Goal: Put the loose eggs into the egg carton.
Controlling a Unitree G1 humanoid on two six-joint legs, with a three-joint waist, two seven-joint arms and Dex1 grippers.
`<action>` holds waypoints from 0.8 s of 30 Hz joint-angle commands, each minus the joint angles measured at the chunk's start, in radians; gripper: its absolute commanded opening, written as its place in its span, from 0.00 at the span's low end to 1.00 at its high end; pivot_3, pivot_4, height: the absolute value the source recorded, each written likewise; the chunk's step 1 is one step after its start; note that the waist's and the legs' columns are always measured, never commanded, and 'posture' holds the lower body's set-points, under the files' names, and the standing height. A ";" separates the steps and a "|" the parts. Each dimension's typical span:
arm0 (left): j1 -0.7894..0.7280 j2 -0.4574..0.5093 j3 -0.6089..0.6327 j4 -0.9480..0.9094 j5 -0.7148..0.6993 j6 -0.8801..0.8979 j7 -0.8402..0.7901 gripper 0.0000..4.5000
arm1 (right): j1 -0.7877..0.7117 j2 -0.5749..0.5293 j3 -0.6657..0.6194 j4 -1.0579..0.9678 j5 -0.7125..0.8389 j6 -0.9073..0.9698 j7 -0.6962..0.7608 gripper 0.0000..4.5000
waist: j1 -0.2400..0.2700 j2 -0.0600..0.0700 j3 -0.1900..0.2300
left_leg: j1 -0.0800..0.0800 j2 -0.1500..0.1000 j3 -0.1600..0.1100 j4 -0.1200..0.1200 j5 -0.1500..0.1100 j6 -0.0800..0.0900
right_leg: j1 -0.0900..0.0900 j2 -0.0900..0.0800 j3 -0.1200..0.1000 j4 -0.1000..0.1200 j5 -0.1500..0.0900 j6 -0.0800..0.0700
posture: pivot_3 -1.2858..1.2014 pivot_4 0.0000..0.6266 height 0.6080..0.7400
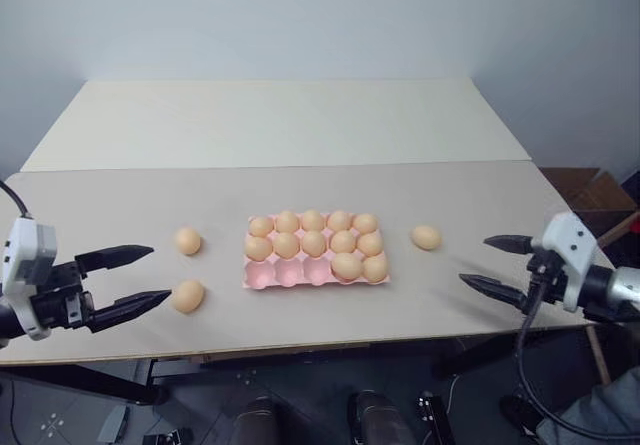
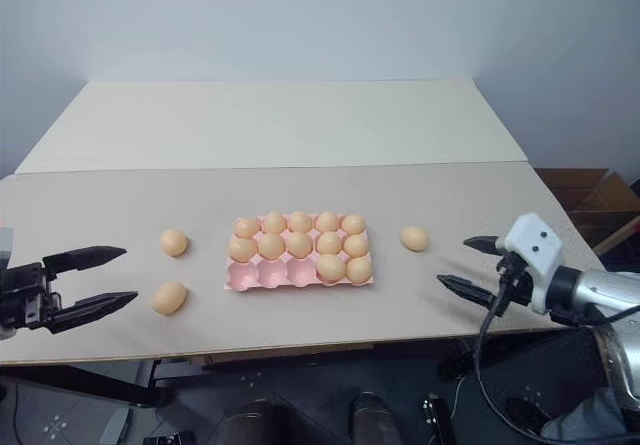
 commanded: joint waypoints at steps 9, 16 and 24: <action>-0.062 0.014 -0.022 -0.024 -0.007 -0.011 0.007 1.00 | -0.394 0.200 0.344 0.447 -0.290 -0.041 -0.263 0.99 | 0.000 0.000 0.000 | -0.003 -0.001 0.000 0.000 0.000 0.000 | -0.003 0.000 0.001 0.000 0.004 -0.002 | 0.52 0.24 1.00; -0.013 0.009 0.025 -0.060 -0.012 -0.003 0.009 1.00 | -0.413 0.219 0.283 0.291 -0.218 0.039 -0.253 0.56 | 0.001 0.000 0.000 | -0.007 -0.001 0.000 -0.001 0.000 0.000 | -0.007 0.000 0.000 0.000 0.006 0.002 | 0.52 0.24 1.00; 0.018 0.000 0.051 -0.090 -0.029 0.005 0.021 1.00 | -0.437 0.296 0.310 -0.213 -0.040 0.383 -0.319 0.40 | -0.003 0.000 0.000 | -0.005 0.001 0.000 -0.001 0.000 0.000 | -0.009 0.001 0.000 0.004 0.006 0.001 | 0.52 0.24 1.00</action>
